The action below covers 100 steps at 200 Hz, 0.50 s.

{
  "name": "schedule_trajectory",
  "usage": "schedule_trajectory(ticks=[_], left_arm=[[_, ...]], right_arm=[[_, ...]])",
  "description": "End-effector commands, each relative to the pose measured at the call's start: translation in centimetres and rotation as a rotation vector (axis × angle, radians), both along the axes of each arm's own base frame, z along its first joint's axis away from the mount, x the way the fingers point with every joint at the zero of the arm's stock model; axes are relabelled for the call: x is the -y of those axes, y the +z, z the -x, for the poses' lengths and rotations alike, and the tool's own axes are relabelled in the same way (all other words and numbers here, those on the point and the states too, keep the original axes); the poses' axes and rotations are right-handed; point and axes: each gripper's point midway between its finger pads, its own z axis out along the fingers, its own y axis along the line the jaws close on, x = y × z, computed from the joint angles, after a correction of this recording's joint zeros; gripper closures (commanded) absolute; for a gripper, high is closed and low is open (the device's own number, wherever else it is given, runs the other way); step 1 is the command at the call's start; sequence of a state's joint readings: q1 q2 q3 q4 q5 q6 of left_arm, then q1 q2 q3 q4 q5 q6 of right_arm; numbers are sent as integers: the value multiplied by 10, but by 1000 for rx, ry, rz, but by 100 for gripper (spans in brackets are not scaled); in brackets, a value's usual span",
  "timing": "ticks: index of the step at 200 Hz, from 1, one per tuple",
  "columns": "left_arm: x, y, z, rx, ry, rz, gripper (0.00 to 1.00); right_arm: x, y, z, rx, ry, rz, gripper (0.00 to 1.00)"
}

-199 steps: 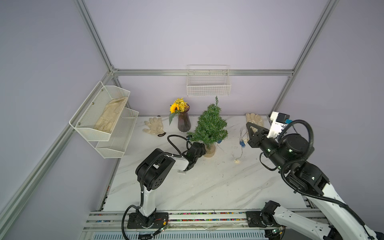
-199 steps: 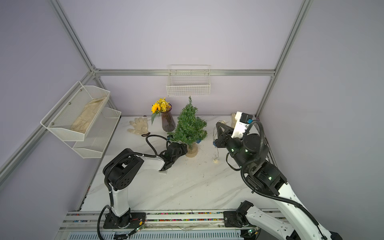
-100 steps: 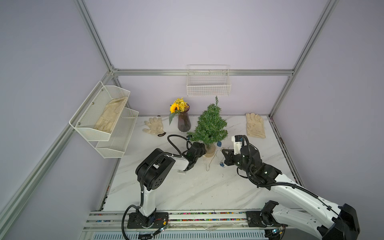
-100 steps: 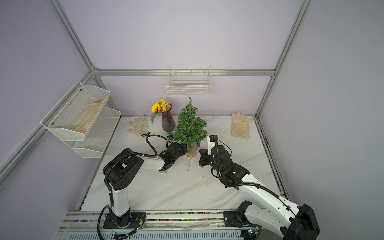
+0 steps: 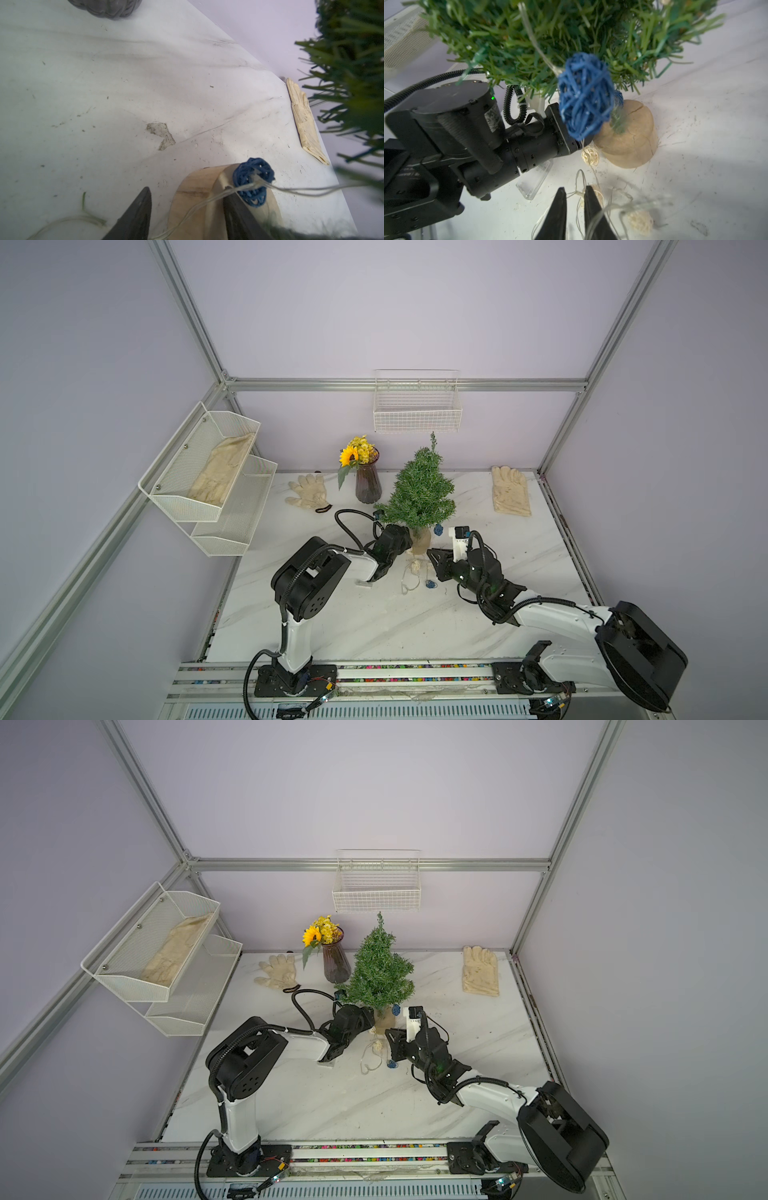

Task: Remove string lights from the small christmas tree
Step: Remove the light string from the Christmas tree.

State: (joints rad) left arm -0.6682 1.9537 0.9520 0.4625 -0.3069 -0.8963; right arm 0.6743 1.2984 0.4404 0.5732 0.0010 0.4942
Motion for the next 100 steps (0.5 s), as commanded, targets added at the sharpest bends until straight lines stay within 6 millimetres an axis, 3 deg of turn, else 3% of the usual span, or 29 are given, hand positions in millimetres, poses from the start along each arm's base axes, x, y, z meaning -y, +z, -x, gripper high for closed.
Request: schedule_trajectory(ticks=[1, 33, 100], left_arm=[[-2, -2, 1, -33, -13, -72, 46], [-3, -1, 1, -33, -12, -72, 46], [-3, -5, 3, -42, -13, -72, 46]], right_arm=[[-9, 31, -14, 125, -1, -72, 74], [-13, 21, -25, 124, -19, -39, 61], [-19, 15, -49, 127, -85, -87, 60]])
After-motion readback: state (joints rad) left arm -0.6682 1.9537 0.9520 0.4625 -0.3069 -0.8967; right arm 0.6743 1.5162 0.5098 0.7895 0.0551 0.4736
